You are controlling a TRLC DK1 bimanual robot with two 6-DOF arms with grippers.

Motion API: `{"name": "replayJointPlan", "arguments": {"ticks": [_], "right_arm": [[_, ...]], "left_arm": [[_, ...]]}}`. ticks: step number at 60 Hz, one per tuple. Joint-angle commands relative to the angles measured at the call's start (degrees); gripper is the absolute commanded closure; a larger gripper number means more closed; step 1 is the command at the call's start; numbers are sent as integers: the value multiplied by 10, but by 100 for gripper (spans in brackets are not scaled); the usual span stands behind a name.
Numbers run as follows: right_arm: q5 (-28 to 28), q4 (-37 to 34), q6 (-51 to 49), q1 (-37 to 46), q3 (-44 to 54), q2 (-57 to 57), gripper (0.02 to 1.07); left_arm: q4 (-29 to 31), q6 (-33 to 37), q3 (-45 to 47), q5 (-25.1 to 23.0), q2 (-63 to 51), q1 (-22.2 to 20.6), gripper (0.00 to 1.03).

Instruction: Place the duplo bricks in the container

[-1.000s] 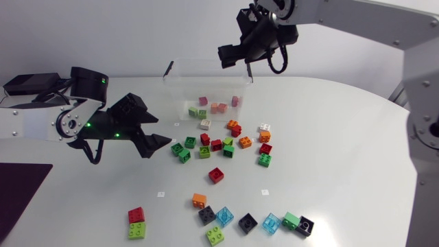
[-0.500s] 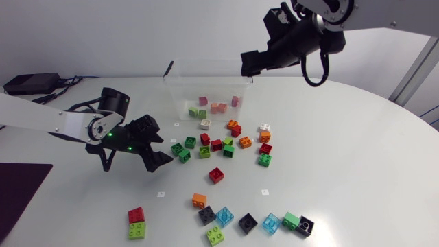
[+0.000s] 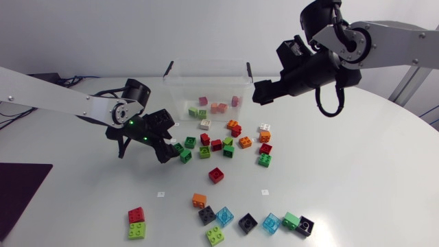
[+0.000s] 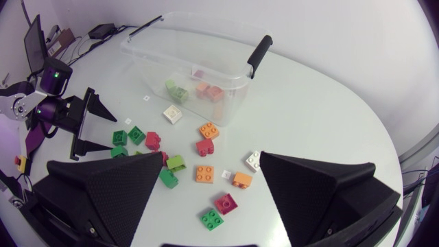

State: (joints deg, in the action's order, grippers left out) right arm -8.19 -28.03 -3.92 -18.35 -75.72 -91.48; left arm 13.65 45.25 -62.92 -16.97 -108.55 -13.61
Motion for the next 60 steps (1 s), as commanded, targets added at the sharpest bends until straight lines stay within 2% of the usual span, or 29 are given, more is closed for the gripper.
{"name": "replayJointPlan", "arguments": {"ticks": [1,20,21,23,26,27,34,35,37,60], "right_arm": [[-7,9,-6,7,28,18,6],[-27,40,-15,24,108,36,6],[-28,41,-15,24,109,37,6],[-32,45,-16,26,118,37,6],[-37,47,-20,27,126,37,6],[-37,48,-21,27,128,37,6],[-41,51,-30,26,145,37,6],[-41,51,-34,26,146,37,6],[-42,51,-40,26,149,37,6],[-71,52,-186,48,202,-9,7]], "left_arm": [[7,2,-18,4,-21,-5,20],[1,-4,-41,6,-47,-9,21],[1,-4,-42,6,-48,-9,23],[1,-7,-47,6,-54,-9,33],[1,-8,-48,6,-57,-10,39],[1,-11,-52,6,-61,-11,45],[1,-12,-56,6,-71,-12,66],[1,-12,-56,6,-72,-13,72],[2,-15,-56,5,-73,-13,74],[14,-3,-11,4,-47,-23,77]]}}
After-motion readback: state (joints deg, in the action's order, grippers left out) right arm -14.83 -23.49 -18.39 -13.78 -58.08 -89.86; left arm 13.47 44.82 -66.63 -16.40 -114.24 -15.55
